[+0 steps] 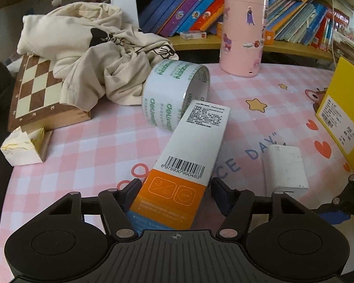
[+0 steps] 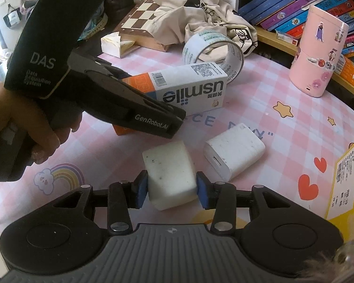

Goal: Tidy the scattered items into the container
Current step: 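Close the right tool on the white sponge block while the left tool grips the usmile box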

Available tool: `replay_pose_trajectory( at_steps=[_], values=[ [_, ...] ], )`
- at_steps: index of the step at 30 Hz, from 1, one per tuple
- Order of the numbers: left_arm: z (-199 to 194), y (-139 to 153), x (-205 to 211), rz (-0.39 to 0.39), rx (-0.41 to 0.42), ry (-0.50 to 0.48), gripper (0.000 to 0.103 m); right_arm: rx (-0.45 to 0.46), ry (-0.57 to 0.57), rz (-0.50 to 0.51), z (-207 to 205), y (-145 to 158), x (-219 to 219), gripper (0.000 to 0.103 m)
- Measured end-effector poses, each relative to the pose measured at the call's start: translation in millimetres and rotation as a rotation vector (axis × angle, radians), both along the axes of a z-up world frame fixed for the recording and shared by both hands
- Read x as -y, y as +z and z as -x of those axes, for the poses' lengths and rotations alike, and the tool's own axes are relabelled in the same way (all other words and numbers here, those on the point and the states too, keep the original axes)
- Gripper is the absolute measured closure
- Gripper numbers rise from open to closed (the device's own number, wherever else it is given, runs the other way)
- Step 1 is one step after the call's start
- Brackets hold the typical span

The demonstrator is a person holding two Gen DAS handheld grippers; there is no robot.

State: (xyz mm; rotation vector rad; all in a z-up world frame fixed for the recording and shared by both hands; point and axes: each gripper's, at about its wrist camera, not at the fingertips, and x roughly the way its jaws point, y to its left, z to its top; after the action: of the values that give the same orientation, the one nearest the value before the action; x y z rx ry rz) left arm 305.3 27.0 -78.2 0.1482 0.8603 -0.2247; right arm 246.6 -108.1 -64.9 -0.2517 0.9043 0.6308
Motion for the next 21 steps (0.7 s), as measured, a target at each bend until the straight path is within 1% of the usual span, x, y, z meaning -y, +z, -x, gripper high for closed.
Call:
replay_pose_trajectory(
  at_steps=[1,3,4,5,6,7,8,9,13,15,21],
  values=[
    [-1,-2,-1,0.0,0.001,0.004,0.035,0.002,0.003,0.005,0,0,-1,0.062],
    [-2,-3,-5,0.02,0.002,0.017,0.036,0.008,0.01,0.014,1,-1,-2,0.06],
    [-2,-3,-4,0.017,0.002,0.017,0.037,0.012,0.014,0.018,1,-2,-3,0.06],
    [-2,-3,-4,0.017,0.002,0.016,0.04,0.016,0.017,0.021,2,-2,-4,0.06],
    [-2,-2,-3,0.021,0.001,0.014,0.044,0.018,0.019,0.025,2,-2,-4,0.06],
    [-1,-1,-3,0.024,0.001,0.011,0.058,0.018,0.019,0.026,2,-2,-5,0.06],
    [0,0,-3,0.027,-0.002,0.015,0.065,0.018,0.017,0.025,3,-1,-4,0.062],
    [1,1,-4,0.038,-0.01,0.029,0.065,0.017,0.012,0.02,3,0,-3,0.063],
    [12,6,-19,0.147,-0.047,0.104,0.065,0.013,-0.018,0.005,6,6,3,0.065],
    [23,9,-25,0.188,-0.053,0.131,0.065,0.014,-0.028,0.001,8,9,6,0.065],
    [60,20,-34,0.225,-0.051,0.156,0.065,0.025,-0.057,-0.009,20,16,14,0.065]
  ],
)
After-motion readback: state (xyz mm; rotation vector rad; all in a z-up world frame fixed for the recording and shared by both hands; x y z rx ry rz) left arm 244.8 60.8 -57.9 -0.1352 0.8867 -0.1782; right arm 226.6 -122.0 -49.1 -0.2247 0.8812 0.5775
